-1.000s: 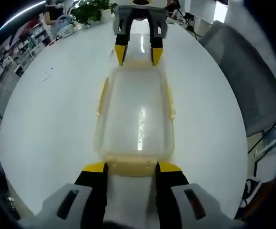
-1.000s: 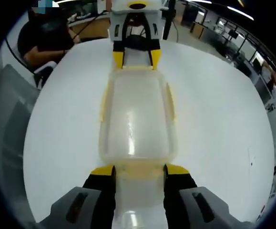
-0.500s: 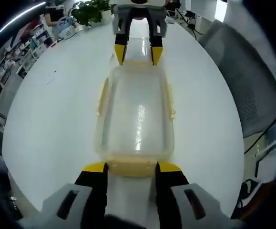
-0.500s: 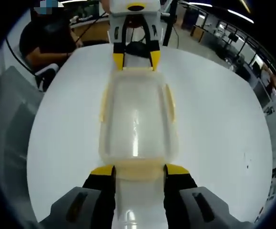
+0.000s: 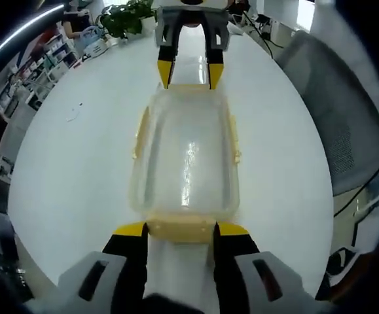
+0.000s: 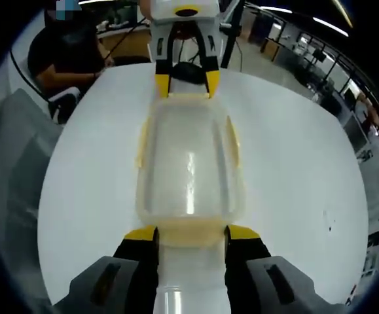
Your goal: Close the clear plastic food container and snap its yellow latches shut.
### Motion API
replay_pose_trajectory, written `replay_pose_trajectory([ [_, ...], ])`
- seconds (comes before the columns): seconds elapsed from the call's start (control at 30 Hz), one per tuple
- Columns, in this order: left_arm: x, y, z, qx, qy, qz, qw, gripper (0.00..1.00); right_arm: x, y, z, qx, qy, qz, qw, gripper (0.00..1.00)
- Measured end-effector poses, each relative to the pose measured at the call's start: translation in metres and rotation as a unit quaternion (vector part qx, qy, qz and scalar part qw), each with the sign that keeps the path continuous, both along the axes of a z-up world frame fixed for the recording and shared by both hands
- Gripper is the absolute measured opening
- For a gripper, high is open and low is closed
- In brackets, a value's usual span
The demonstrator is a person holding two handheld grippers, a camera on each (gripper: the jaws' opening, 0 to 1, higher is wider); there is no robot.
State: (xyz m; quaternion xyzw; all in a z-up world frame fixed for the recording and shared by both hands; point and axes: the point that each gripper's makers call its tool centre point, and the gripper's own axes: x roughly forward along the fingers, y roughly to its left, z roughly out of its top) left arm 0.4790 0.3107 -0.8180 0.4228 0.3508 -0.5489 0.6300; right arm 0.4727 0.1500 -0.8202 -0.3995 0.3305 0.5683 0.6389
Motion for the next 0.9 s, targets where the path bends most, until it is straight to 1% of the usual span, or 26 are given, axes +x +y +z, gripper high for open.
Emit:
replay_pose_trajectory([
  [0.43,0.001,-0.009,0.017,0.0,-0.015,0.0,0.9999,0.39,0.0,-0.009,0.017,0.003,-0.013,-0.003,0.9999,0.38],
  [0.63,-0.002,-0.018,0.024,0.0,-0.02,-0.001,0.9998,0.39,-0.002,-0.018,0.024,0.004,-0.018,-0.003,0.9998,0.38],
  [0.8,-0.002,-0.026,0.028,-0.002,-0.021,0.002,0.9998,0.39,-0.001,-0.026,0.028,0.001,-0.025,-0.003,0.9997,0.38],
  [0.9,-0.003,-0.031,0.03,-0.001,-0.023,0.001,0.9997,0.39,-0.003,-0.03,0.029,0.001,-0.024,-0.004,0.9997,0.38],
])
